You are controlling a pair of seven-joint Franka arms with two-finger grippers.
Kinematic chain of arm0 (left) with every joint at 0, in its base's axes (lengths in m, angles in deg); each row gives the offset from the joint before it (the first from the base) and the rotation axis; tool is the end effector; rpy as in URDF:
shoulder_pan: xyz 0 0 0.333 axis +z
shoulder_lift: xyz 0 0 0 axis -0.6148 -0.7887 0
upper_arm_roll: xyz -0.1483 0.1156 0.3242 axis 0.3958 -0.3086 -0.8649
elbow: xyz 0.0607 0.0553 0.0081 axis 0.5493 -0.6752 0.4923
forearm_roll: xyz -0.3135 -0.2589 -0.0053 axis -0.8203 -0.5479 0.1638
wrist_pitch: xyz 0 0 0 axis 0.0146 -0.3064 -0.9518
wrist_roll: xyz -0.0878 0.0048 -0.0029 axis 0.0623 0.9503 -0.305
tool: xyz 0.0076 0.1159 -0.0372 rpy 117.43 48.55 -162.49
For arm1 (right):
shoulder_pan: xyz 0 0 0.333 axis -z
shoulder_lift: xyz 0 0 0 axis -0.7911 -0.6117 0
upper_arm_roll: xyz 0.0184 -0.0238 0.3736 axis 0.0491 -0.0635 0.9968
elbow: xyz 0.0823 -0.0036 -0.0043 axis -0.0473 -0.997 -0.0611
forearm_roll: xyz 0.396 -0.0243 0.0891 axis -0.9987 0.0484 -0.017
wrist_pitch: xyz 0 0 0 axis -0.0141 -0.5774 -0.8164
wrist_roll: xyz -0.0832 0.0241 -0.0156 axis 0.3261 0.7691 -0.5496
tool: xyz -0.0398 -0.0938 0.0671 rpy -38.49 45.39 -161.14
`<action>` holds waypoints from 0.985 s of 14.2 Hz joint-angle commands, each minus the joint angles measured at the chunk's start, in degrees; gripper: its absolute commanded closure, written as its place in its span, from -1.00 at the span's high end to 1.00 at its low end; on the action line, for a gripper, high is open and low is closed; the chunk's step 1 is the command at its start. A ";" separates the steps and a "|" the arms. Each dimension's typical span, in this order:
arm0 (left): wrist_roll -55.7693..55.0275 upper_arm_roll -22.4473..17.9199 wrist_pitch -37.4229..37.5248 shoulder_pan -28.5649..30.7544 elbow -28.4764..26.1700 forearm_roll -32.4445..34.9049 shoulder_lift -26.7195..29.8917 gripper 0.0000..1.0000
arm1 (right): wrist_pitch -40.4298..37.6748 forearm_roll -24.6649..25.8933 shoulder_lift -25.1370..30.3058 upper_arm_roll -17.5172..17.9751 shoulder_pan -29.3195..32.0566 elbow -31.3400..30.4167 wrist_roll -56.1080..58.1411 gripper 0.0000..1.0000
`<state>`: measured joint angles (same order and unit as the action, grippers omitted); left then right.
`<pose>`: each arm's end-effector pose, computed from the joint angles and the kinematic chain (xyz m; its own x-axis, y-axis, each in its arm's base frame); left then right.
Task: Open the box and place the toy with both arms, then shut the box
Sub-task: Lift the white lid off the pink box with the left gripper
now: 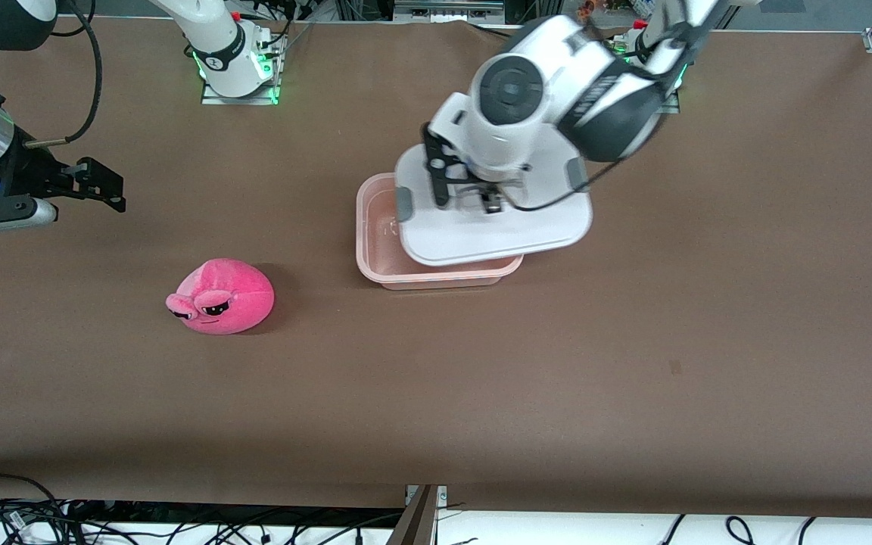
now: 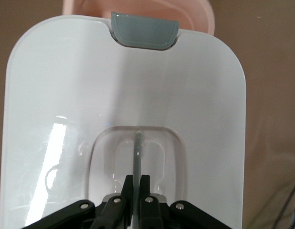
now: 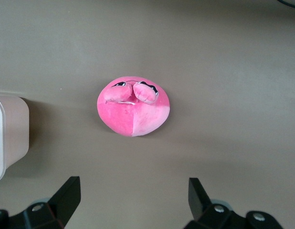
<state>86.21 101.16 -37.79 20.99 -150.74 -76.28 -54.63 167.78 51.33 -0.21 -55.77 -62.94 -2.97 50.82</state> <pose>0.5638 -0.3988 0.5131 0.2578 -0.9646 -0.0560 -0.9296 -0.2634 0.2576 0.6025 0.0507 0.6338 0.9871 0.1600 0.0024 0.1600 -0.9871 0.0109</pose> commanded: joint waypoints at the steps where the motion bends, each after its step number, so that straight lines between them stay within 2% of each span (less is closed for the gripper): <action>1: 7.27 -0.14 6.71 9.63 -0.19 -1.85 3.49 -1.00 | -0.91 -0.10 -0.38 -0.04 -0.07 1.48 0.39 1.00; 4: 19.48 0.02 11.55 22.97 0.16 -2.10 4.38 -1.00 | -0.91 -0.10 -0.46 -0.04 -0.07 1.48 0.39 1.00; 5: 23.26 -0.32 11.91 27.10 1.99 -1.93 4.29 -1.00 | -0.74 -0.10 -0.38 -0.04 -0.07 1.48 0.39 1.00; 7: 26.28 -0.59 12.18 32.04 3.50 -1.67 3.77 -1.00 | -0.38 0.25 -0.55 -0.13 0.28 1.48 0.39 1.00; 10: 27.95 -0.50 12.00 35.22 3.06 -0.78 2.98 -1.00 | -0.29 1.83 -0.55 -0.04 -0.07 1.65 0.30 1.00; 14: 30.86 -0.59 12.00 36.28 3.85 -0.44 2.01 -1.00 | 0.67 0.95 -2.39 0.05 -0.33 1.57 -0.49 1.00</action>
<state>115.12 99.99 -26.65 56.79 -148.35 -76.85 -52.16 168.06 52.11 -0.45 -55.83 -62.93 -2.90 50.81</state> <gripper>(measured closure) 0.925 0.000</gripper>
